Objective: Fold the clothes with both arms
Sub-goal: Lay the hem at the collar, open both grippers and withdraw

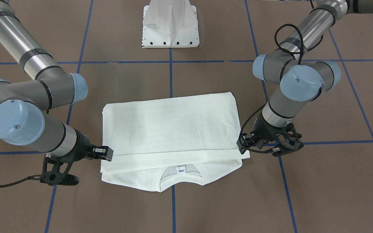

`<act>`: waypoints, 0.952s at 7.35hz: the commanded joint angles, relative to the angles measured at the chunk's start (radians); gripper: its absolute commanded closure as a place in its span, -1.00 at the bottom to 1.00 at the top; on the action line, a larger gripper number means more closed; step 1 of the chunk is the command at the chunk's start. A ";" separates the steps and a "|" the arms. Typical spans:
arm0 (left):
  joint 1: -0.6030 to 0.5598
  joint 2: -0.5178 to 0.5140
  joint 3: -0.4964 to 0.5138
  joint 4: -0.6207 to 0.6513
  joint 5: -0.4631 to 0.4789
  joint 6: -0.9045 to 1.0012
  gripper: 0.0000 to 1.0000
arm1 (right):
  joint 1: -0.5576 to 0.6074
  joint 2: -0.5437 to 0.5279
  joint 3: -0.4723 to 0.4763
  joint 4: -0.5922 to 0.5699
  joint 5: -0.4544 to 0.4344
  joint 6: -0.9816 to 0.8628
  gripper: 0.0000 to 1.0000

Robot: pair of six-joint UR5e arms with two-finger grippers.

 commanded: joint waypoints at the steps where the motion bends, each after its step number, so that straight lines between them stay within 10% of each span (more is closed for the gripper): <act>1: -0.002 -0.005 0.001 0.001 0.010 -0.004 -0.85 | -0.010 -0.056 0.090 0.004 -0.002 0.014 -1.00; 4: -0.003 -0.002 -0.017 0.002 0.010 -0.007 -0.85 | -0.164 -0.280 0.352 0.002 -0.136 0.140 -1.00; 7: -0.003 -0.002 -0.027 0.002 0.010 -0.007 -0.85 | -0.262 -0.324 0.376 0.001 -0.241 0.194 -1.00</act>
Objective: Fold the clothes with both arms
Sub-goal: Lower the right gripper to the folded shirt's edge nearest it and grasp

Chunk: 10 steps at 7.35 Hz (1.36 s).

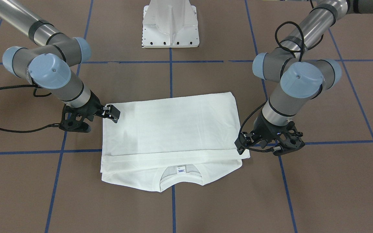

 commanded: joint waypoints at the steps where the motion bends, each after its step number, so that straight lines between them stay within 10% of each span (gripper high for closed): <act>1: 0.001 -0.001 -0.007 -0.001 -0.001 0.000 -0.85 | -0.046 -0.032 0.018 -0.001 -0.037 0.019 -1.00; 10: 0.001 -0.007 -0.007 -0.005 -0.001 0.001 -0.83 | -0.098 -0.057 0.047 -0.001 -0.042 0.019 -0.64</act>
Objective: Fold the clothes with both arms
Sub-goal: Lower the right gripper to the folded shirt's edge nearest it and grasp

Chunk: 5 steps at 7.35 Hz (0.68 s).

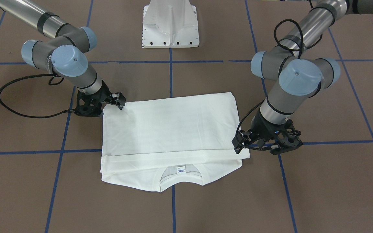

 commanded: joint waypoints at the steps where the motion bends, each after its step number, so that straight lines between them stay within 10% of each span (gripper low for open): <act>1: 0.002 0.001 0.002 -0.001 0.000 0.002 -0.82 | 0.001 0.004 -0.005 -0.001 -0.003 0.000 -0.44; 4: 0.002 0.003 0.002 -0.001 0.000 0.003 -0.81 | 0.004 0.004 -0.002 -0.001 -0.012 0.005 0.99; 5: 0.002 0.004 0.002 -0.001 0.000 0.003 -0.79 | 0.010 0.006 -0.002 -0.010 -0.008 0.005 1.00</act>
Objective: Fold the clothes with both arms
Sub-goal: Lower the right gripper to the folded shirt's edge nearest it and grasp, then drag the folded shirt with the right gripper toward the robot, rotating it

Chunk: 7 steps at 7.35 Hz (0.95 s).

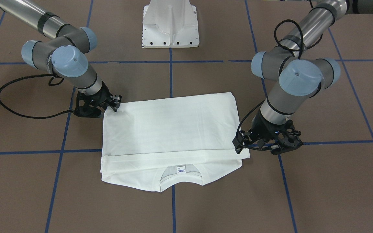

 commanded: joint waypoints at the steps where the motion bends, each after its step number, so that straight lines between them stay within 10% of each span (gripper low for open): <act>1: 0.001 0.000 0.000 0.000 0.000 -0.001 -0.75 | 0.008 0.001 0.003 -0.009 0.002 0.000 1.00; 7: 0.002 -0.005 -0.011 0.000 0.002 -0.035 -0.66 | 0.043 -0.269 0.244 -0.013 0.016 -0.001 1.00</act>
